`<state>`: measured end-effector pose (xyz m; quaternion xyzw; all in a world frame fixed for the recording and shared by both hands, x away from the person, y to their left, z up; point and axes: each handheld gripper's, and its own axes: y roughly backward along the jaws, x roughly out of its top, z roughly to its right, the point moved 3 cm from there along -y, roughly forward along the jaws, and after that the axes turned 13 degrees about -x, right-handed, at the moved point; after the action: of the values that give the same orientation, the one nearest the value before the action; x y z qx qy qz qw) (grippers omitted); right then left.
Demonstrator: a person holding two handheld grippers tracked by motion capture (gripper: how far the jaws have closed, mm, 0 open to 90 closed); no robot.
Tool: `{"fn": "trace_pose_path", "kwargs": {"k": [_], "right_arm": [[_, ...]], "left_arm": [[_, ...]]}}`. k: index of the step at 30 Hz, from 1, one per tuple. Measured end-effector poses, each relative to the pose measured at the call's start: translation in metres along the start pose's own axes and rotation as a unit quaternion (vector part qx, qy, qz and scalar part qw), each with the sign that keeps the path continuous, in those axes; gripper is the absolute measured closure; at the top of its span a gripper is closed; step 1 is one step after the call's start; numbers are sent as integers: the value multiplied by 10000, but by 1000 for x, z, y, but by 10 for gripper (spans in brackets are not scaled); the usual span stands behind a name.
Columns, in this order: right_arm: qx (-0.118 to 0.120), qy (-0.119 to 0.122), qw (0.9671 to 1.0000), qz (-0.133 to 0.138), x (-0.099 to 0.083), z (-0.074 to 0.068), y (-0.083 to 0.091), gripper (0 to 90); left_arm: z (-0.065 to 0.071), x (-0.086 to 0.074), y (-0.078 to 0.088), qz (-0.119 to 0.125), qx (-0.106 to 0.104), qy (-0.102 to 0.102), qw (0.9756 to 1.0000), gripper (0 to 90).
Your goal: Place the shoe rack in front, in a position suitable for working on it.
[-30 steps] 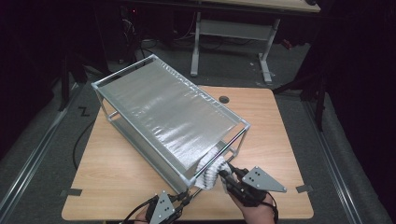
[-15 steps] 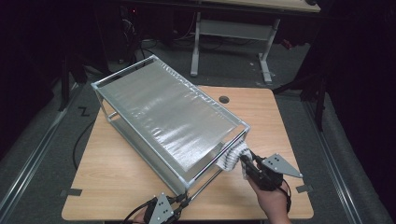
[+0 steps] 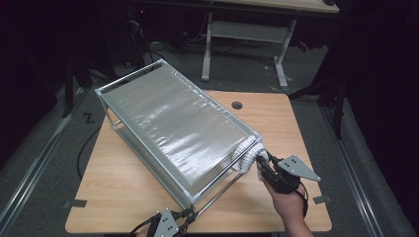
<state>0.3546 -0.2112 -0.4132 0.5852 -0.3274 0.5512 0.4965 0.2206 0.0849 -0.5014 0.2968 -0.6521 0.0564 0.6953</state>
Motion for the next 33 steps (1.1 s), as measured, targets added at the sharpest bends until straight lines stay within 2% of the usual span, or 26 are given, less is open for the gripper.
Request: {"fn": "trace_pose_path", "kwargs": {"k": [9, 10, 11, 15, 19, 21, 22, 24, 25, 29, 33], "right_arm": [[-109, 93, 9993, -337, -15, 2, -14, 741], [-125, 128, 9987, -484, -23, 2, -19, 741], [-125, 128, 9987, -484, -23, 2, -19, 741], [-156, 229, 9966, -782, -39, 2, -27, 741], [-164, 333, 9917, -1229, -61, 1, -40, 741], [-156, 352, 9909, -1288, -64, 1, -42, 741], [-117, 378, 9872, -1546, -74, 1, -48, 741], [-103, 383, 9862, -1606, -76, 1, -50, 741], [-87, 390, 9842, -1727, -80, 1, -52, 741], [-79, 392, 9832, -1783, -83, 0, -55, 742], [-132, 374, 9850, -1682, -79, 1, -52, 742]], "left_arm": [[-1, 0, 0, 17, -24, -4, 10000, 797], [-2, 0, 0, 16, -31, -6, 10000, 797], [-2, 0, 0, 16, -39, -5, 10000, 797], [-3, 0, -2, 14, -61, -19, 10000, 797], [-3, 1, -3, 14, -93, -2, 10000, 798], [-3, 1, -3, 9, -95, -3, 10000, 798], [-3, 1, -4, 7, -97, -2, 10000, 799], [-3, 1, -4, 3, -98, 0, 10000, 798], [-3, 1, -4, 3, -95, -1, 10000, 799], [-3, 1, -4, 7, -94, 0, 10000, 799], [-3, 1, -4, 14, -95, 5, 10000, 799]]}}
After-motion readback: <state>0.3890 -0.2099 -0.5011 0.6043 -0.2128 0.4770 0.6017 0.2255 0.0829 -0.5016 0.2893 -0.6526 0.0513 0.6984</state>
